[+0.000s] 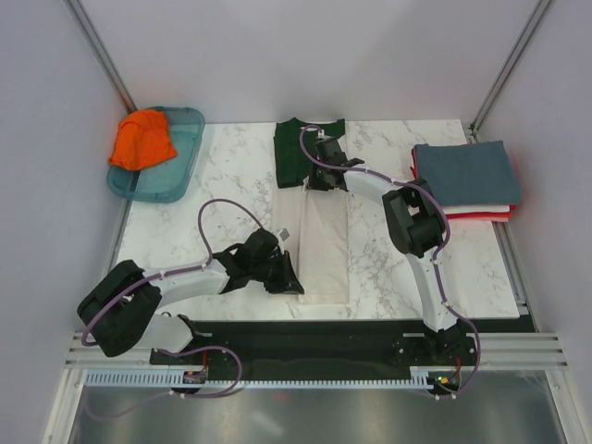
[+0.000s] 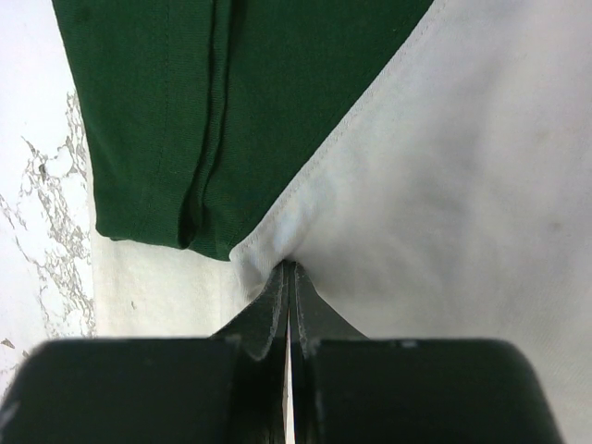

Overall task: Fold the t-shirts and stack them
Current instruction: Fold the tshirt

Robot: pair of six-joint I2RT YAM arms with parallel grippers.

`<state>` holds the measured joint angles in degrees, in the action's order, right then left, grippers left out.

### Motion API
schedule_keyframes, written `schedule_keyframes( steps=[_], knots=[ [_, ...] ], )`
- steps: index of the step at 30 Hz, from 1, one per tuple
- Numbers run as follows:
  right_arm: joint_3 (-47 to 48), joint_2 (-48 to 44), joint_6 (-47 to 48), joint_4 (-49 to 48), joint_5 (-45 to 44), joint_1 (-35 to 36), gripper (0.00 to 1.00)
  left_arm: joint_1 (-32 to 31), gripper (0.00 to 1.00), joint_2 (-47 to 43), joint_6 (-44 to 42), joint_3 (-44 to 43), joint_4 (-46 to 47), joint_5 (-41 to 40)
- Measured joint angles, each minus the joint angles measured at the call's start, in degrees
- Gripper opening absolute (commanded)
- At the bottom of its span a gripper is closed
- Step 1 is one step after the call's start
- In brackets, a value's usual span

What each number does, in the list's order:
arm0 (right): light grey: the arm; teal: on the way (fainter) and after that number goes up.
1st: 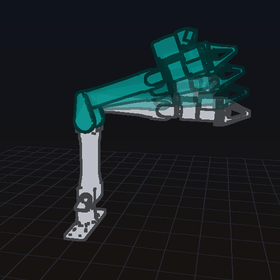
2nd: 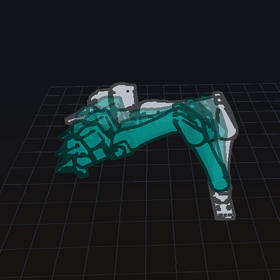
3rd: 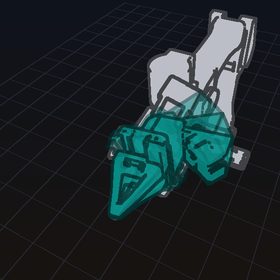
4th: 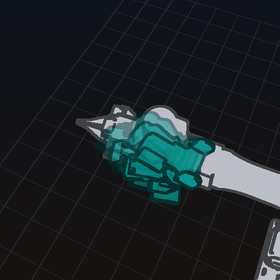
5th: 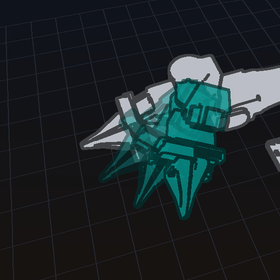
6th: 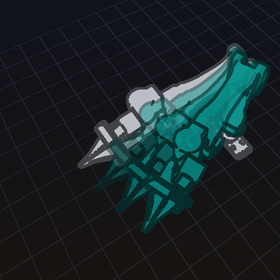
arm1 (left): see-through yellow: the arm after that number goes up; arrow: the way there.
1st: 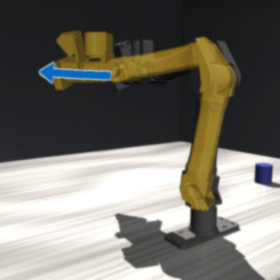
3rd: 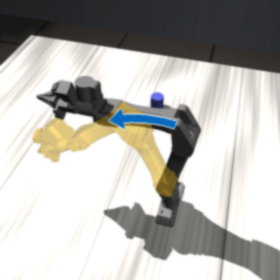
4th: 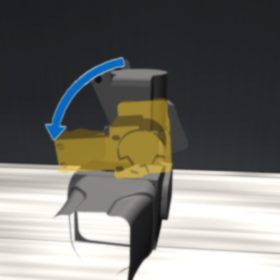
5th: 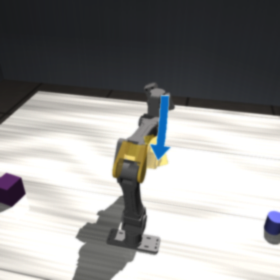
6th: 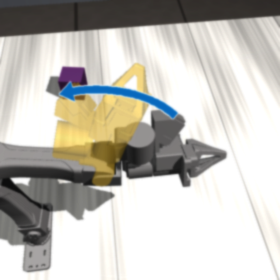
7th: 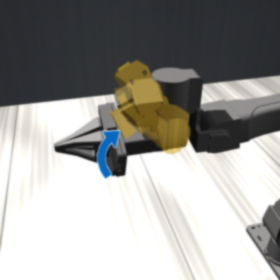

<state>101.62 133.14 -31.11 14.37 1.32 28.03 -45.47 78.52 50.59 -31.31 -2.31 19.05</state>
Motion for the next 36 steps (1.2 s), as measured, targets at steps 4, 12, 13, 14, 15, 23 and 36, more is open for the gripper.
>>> schedule_keyframes(
  steps=[4, 12, 13, 14, 15, 23, 36],
  knots=[
    [0.1, 0.0, 0.0, 0.1, 0.0, 0.0, 0.04, -0.2, 0.42, -0.8, 0.9, 1.0, 0.6, 1.7],
    [0.5, -0.5, 0.4, 1.6, 0.3, 0.0, 0.18, -0.4, 0.52, -5.7, 0.9, 0.5, -3.6, 1.4],
    [0.5, -0.8, 0.5, 2.2, 0.4, 0.0, 0.19, -0.3, 0.52, -6.2, 0.6, -0.3, -5.1, 0.8],
    [0.5, -1.2, 0.7, 2.8, 0.6, 0.0, 0.21, 0.0, 0.53, -6.8, 0.1, -1.3, -6.6, 0.3],
    [0.5, -1.9, 0.9, 3.3, 0.7, 0.0, 0.23, 0.5, 0.54, -7.5, -0.5, -2.2, -8.0, -0.1],
    [-13.0, -20.4, 2.7, 4.0, 0.8, 0.1, 0.29, 8.7, 0.61, -14.0, -5.2, -4.5, -16.1, -3.8],
    [-59.4, -57.5, -1.8, 9.0, 1.5, 2.8, 0.45, 13.4, 0.71, -14.4, -7.5, 0.7, -19.0, -5.9]
  ],
)
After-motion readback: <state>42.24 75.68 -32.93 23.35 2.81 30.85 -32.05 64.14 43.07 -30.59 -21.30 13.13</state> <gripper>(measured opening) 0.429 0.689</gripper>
